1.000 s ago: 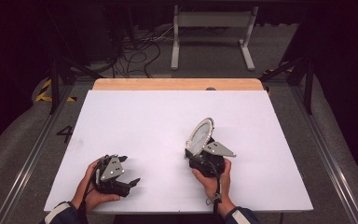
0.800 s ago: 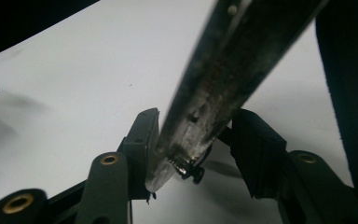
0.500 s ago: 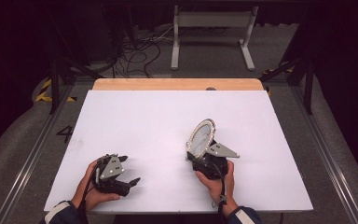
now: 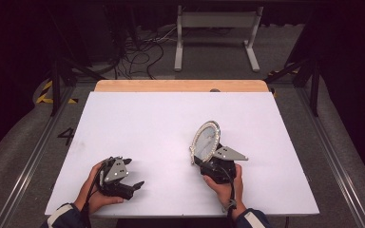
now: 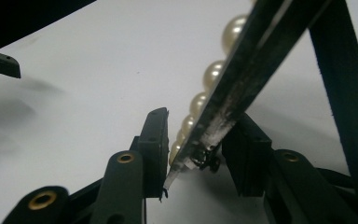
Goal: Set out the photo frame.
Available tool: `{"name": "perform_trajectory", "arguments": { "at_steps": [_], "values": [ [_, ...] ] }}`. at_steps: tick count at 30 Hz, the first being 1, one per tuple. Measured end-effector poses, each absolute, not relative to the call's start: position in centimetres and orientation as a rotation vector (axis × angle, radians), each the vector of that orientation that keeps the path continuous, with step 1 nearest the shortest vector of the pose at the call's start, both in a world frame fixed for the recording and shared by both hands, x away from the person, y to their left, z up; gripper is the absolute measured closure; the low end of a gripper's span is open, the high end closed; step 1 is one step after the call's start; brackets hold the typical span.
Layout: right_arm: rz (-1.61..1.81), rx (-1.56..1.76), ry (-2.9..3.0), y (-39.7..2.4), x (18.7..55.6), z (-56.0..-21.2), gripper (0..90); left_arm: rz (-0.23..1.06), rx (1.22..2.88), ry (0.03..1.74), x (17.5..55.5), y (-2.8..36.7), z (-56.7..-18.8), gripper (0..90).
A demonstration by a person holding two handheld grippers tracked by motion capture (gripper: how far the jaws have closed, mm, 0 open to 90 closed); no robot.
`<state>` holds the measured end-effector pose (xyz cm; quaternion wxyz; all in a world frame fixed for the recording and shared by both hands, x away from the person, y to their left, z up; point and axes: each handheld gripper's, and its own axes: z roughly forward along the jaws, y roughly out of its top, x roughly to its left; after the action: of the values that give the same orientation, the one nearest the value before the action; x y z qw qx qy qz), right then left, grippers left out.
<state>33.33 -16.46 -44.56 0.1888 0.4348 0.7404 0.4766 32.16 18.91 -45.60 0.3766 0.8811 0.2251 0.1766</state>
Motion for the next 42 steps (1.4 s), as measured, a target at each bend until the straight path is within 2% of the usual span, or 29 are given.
{"name": "perform_trajectory", "arguments": {
  "at_steps": [17,29,42],
  "values": [
    [1.362,1.158,2.201,-17.9,33.1,-44.3,66.3,0.437,2.243,0.560,32.6,18.3,-45.6,13.3],
    [1.358,1.095,2.302,-18.6,33.7,-43.9,68.2,0.395,2.196,0.553,34.8,16.6,-44.9,13.9],
    [1.362,1.022,2.413,-19.5,34.3,-43.7,71.4,0.319,2.193,0.460,38.1,11.5,-44.2,13.7]
  ]
}}
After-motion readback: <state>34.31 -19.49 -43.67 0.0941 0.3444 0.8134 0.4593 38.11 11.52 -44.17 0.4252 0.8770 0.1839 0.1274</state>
